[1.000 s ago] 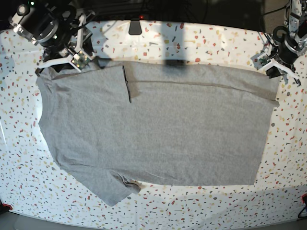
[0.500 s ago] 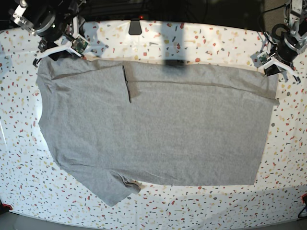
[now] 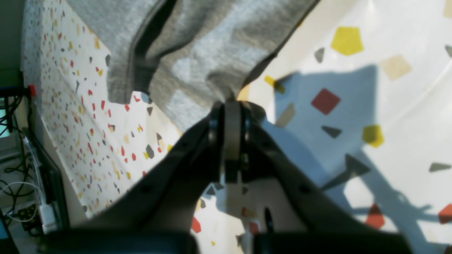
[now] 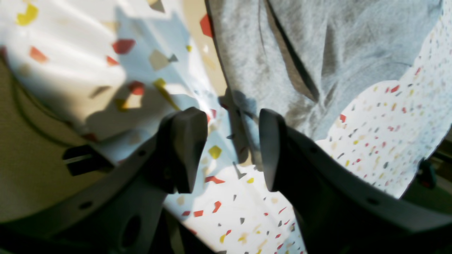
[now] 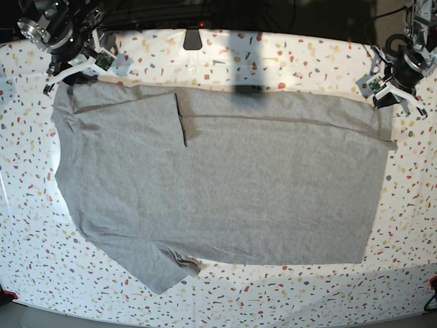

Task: Fold the T-shirt properly

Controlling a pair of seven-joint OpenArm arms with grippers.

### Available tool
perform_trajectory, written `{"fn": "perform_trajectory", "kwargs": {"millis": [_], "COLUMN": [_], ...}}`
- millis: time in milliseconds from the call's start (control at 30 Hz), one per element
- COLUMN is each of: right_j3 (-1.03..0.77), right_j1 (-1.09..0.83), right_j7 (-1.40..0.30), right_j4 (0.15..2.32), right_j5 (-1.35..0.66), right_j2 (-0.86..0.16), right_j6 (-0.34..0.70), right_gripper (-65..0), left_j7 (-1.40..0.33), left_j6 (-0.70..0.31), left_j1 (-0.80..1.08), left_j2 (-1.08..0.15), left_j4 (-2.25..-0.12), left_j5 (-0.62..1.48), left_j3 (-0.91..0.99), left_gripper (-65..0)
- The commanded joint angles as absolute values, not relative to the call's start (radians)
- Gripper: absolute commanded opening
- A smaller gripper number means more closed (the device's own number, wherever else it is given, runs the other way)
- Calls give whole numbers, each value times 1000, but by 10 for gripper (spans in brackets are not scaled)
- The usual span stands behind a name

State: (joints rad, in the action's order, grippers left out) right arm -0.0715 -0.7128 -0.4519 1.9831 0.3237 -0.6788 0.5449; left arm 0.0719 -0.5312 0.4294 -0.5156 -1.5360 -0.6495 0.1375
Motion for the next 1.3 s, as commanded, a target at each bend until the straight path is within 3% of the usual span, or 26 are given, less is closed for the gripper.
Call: {"fn": "perform_trajectory", "kwargs": {"millis": [0, 467, 1133, 1167, 1267], "right_j3": [-78, 12, 20, 20, 20], "right_j1": [-698, -545, -543, -543, -543], "right_j7": [-430, -424, -425, -425, -426], "right_j4": [1978, 1818, 1753, 1744, 1736], "right_j5": [338, 339, 334, 334, 337], "right_j2": [-693, -693, -717, -717, -718], "right_j6": [534, 540, 554, 554, 554], "right_gripper": [-366, -366, -366, -375, -482], "left_j7": [76, 76, 76, 76, 76], "left_j6": [-538, -539, -539, -539, -539], "left_j1": [432, 433, 433, 433, 433], "left_j2": [-529, -530, -530, -530, -530], "left_j4": [-1544, -1544, -1544, -1544, -1544], "left_j5": [-645, -645, -645, -645, -645], "left_j3": [142, 142, 142, 142, 142], "left_gripper": [-650, -650, -650, -650, -650]}}
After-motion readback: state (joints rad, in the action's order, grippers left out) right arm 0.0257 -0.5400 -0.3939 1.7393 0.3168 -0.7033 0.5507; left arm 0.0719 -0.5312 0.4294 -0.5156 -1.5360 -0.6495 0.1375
